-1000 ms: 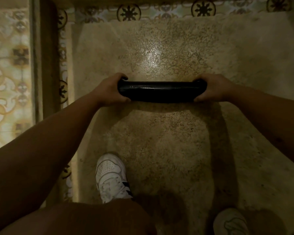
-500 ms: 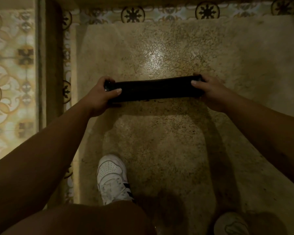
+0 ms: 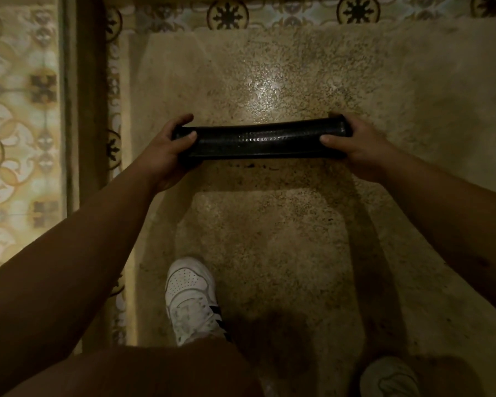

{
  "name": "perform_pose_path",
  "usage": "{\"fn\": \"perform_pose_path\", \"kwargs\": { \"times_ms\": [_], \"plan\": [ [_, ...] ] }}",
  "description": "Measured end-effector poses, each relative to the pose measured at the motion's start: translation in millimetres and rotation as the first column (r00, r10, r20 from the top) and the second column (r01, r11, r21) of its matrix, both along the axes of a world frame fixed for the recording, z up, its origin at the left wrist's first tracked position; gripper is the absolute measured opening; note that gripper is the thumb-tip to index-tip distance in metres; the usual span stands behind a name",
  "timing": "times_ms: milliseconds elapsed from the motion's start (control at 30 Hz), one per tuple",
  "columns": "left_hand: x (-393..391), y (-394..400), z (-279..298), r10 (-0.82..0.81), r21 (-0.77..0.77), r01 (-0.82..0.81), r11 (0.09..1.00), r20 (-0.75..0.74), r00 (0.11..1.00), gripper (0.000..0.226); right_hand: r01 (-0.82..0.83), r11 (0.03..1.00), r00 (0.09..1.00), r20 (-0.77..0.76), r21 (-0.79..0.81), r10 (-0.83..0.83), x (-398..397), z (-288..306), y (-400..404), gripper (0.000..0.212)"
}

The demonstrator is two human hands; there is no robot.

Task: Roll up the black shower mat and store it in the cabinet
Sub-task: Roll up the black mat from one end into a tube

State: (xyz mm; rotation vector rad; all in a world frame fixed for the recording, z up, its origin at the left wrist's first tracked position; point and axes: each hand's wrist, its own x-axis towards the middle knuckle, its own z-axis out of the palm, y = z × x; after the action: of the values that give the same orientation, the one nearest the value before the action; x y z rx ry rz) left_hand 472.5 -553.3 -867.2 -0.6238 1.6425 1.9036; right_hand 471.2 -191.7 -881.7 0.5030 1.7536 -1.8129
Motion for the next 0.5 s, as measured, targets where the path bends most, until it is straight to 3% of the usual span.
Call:
{"fn": "perform_pose_path", "kwargs": {
  "times_ms": [100,233,367,500],
  "plan": [
    [-5,-2,8,-0.042,-0.033,0.041,0.999,-0.023,0.999,0.051,-0.056,0.998,0.998,0.022,0.040,0.055,-5,7,4,0.068],
    [-8,-2,25,-0.030,-0.057,0.025,0.998,-0.089,0.996,0.048,-0.078,0.997,0.996,0.039,0.006,0.078,-18,34,7,0.070],
    [-6,-1,64,0.059,-0.004,-0.060,0.998,-0.071,0.996,0.032,-0.113,0.993,0.989,0.092,-0.037,0.116,-33,84,2,0.058],
    [-6,-9,135,0.093,0.014,-0.092,0.996,-0.084,0.992,0.028,0.012,0.998,0.995,0.098,-0.058,-0.007,-31,158,-10,0.031]
  ]
}}
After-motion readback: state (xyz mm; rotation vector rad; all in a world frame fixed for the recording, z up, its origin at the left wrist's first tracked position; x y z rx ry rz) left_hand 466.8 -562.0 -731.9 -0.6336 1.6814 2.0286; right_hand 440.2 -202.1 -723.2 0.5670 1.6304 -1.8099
